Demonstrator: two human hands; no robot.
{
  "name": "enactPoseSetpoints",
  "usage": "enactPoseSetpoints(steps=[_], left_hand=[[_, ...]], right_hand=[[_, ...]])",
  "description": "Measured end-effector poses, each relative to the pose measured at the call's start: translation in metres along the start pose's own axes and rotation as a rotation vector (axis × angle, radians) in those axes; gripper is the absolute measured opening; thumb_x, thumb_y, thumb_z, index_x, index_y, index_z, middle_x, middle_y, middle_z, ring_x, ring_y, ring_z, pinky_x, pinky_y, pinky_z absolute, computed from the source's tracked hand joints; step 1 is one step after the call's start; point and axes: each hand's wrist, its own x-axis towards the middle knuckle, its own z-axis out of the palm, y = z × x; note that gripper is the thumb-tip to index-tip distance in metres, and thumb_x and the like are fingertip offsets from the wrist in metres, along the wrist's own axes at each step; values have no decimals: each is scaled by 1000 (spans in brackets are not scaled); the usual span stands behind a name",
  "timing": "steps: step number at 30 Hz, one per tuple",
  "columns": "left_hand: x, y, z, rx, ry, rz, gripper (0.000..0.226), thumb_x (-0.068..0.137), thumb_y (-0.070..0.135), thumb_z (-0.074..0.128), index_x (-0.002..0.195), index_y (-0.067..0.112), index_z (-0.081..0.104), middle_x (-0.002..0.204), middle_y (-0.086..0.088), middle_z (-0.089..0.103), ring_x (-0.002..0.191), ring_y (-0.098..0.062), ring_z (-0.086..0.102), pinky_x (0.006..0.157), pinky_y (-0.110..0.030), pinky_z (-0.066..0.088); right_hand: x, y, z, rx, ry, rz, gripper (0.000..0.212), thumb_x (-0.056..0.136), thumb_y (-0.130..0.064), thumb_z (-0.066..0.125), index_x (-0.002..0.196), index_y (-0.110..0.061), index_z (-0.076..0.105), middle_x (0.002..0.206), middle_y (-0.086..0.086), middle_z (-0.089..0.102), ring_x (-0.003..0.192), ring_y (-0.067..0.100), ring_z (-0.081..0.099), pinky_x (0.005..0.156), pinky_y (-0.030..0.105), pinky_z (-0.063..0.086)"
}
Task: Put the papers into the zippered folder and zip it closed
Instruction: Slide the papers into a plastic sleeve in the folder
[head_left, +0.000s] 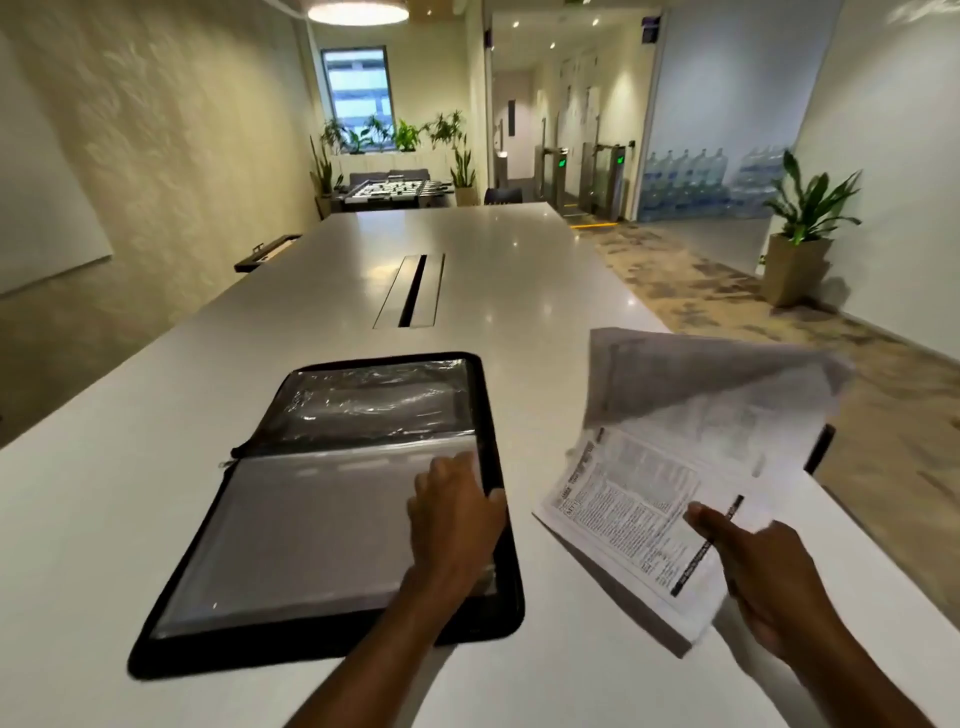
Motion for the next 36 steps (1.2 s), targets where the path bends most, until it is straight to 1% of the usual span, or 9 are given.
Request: enactPoseSetpoints(steps=[3, 6, 11, 16, 20, 26, 28, 32, 36], left_hand=[[-22, -18, 3, 220, -119, -90, 54, 81, 57, 55, 122, 22, 54, 117, -7, 55, 108, -29, 49, 86, -41, 42], [-32, -24, 7, 316, -147, -86, 40, 87, 53, 47, 110, 24, 61, 113, -5, 54, 104, -27, 49, 82, -39, 41], [-36, -26, 4, 297, -90, -79, 31, 95, 37, 38, 97, 24, 66, 107, -2, 58, 98, -24, 51, 80, -36, 41], [-34, -28, 1, 214, 3, -75, 38, 96, 31, 33, 81, 19, 65, 98, 0, 60, 87, -19, 49, 72, -32, 36], [-31, -28, -1, 155, 87, -32, 38, 96, 33, 36, 78, 17, 65, 96, 0, 63, 81, -16, 48, 70, -31, 36], [-27, -29, 0, 149, 183, 73, 32, 96, 33, 45, 86, 19, 72, 101, -2, 67, 87, -20, 56, 71, -30, 33], [-26, -30, -1, 156, 197, 104, 29, 94, 31, 48, 85, 19, 73, 98, -2, 68, 85, -22, 58, 70, -33, 38], [-27, -30, -2, 210, 213, 162, 26, 92, 29, 50, 77, 25, 71, 90, 3, 68, 79, -20, 58, 66, -32, 37], [-27, -30, -3, 197, 173, 176, 35, 92, 34, 39, 78, 24, 70, 89, 6, 66, 79, -17, 56, 66, -31, 36]], right_hand=[[-23, 10, 14, 218, -78, 140, 19, 89, -18, 67, 105, -7, 68, 72, -2, 74, 55, 10, 69, 47, 23, 52], [-33, 23, 24, 386, -194, 310, 27, 94, -10, 57, 120, -7, 61, 102, 15, 76, 88, 34, 73, 62, 47, 60], [-39, 20, 27, 347, -198, 391, 33, 94, 0, 53, 126, -6, 56, 89, 16, 77, 79, 34, 73, 56, 50, 60], [-36, 8, 29, 257, -94, 272, 27, 92, 1, 55, 118, 8, 60, 86, 14, 75, 52, 13, 71, 38, 20, 50], [-37, 8, 40, 199, -113, 180, 25, 92, -1, 57, 115, -4, 66, 101, 12, 75, 69, 14, 74, 48, 21, 55], [-37, 17, 66, 212, -188, 160, 30, 92, 0, 55, 109, -21, 68, 96, -1, 78, 83, 22, 75, 61, 33, 61], [-35, 20, 76, 201, -174, 136, 29, 92, -2, 56, 111, -21, 67, 95, -3, 78, 83, 19, 75, 60, 29, 60], [-30, 18, 103, 186, -141, 96, 33, 93, -9, 59, 125, -16, 62, 110, 3, 73, 98, 25, 70, 93, 49, 55], [-26, 13, 131, 228, -134, 70, 37, 95, -6, 55, 130, -16, 58, 113, 2, 71, 100, 22, 69, 92, 45, 55]])
